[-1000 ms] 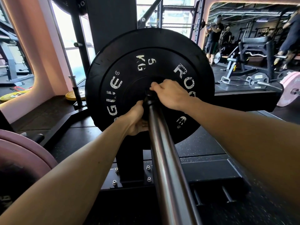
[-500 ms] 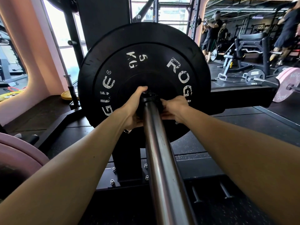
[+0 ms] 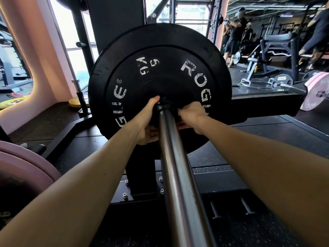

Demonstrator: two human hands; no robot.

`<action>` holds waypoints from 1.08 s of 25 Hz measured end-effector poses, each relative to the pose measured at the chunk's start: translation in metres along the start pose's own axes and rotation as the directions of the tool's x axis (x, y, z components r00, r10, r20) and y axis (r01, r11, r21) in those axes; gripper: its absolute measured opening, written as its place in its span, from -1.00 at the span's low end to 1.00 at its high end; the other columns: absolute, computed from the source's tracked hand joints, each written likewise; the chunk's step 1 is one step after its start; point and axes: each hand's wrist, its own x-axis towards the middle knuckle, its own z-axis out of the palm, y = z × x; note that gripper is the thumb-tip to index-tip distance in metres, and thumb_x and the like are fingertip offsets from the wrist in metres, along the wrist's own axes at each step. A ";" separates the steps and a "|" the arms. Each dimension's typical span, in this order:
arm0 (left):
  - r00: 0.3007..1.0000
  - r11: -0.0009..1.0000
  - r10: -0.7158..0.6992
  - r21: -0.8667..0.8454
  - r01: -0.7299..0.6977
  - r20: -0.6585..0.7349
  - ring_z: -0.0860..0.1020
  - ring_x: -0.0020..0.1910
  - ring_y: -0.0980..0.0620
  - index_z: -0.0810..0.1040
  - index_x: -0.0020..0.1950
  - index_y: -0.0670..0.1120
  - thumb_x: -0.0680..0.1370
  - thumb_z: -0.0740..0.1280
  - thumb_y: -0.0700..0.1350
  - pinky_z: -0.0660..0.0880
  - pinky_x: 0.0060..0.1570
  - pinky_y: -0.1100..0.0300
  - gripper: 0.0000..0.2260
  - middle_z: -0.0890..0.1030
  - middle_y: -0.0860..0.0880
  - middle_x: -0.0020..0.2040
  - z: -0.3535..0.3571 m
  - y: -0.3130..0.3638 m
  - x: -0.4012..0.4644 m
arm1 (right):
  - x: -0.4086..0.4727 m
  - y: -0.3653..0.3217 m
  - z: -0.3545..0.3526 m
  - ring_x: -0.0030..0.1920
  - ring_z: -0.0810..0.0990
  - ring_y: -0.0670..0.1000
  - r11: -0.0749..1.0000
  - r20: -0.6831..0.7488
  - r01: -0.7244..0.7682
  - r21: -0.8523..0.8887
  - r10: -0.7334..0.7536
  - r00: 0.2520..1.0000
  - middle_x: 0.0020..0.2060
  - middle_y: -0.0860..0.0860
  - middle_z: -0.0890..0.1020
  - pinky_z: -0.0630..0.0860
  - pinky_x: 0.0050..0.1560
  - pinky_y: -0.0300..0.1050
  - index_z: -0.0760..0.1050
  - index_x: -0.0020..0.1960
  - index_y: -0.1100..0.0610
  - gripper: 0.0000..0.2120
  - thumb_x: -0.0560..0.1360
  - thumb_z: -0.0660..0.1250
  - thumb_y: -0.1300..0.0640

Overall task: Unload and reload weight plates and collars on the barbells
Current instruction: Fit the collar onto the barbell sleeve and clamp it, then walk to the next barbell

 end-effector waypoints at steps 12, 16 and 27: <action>0.889 0.628 0.444 0.745 -0.224 -0.107 0.56 -0.13 0.02 0.51 0.20 -0.01 0.41 0.47 -0.01 0.45 -0.11 0.18 -0.61 0.61 0.00 -0.10 0.021 0.008 -0.084 | -0.082 -0.040 -0.102 0.10 0.58 0.02 0.910 0.286 0.152 -0.386 -0.038 0.957 0.02 0.01 0.63 0.44 0.05 -0.20 0.63 0.12 0.11 -0.80 0.52 0.39 0.10; 0.965 0.495 0.259 0.864 -0.098 -0.039 0.50 0.02 -0.04 0.38 0.38 -0.01 0.40 0.49 -0.01 0.38 -0.05 0.17 -0.41 0.53 -0.07 0.18 0.038 -0.002 -0.147 | -0.123 -0.051 -0.149 -0.02 0.61 0.12 0.758 0.393 0.163 -0.632 0.132 0.910 0.04 0.17 0.67 0.48 -0.08 -0.09 0.57 0.20 0.23 -0.69 0.54 0.30 0.08; 0.927 0.397 -0.372 0.893 0.210 -0.053 0.43 0.30 -0.13 0.34 0.44 0.03 0.44 0.42 0.19 0.36 0.15 0.08 -0.37 0.42 -0.12 0.38 0.083 -0.005 -0.363 | -0.321 -0.068 -0.291 0.35 0.45 0.11 0.589 0.455 -0.023 -0.808 0.648 0.611 0.36 0.00 0.51 0.28 0.38 0.14 0.41 0.43 0.00 -0.52 0.56 0.25 -0.16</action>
